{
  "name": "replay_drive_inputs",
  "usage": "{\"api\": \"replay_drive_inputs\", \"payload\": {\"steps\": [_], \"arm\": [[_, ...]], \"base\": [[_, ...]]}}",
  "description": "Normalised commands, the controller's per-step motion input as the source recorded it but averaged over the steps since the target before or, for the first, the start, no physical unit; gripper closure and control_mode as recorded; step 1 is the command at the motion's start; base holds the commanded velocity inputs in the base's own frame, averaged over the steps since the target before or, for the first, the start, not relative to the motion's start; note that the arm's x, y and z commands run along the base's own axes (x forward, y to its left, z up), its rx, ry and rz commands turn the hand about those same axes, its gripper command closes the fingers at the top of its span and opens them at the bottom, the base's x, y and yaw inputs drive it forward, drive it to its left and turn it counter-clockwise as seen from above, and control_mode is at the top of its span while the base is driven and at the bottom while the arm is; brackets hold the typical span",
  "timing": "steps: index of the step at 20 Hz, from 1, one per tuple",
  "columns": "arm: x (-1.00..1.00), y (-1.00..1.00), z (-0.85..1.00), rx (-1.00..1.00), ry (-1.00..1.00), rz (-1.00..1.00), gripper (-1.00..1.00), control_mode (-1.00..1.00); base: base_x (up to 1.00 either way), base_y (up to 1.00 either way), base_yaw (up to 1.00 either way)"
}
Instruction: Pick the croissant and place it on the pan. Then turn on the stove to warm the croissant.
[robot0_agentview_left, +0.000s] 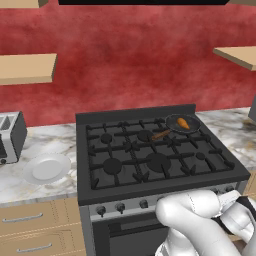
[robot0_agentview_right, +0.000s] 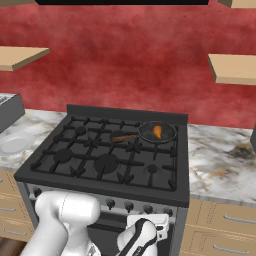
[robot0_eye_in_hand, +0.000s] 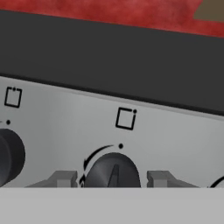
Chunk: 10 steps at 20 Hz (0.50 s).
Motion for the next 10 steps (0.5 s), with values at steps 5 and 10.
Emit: {"api": "replay_drive_inputs", "payload": {"steps": [5,10], "arm": [[0.0,0.0,0.0,0.0,0.0,0.0,1.0,-1.0],[0.0,0.0,0.0,0.0,0.0,0.0,1.0,-1.0]], "base": [[0.0,0.0,0.0],[0.0,0.0,0.0]]}}
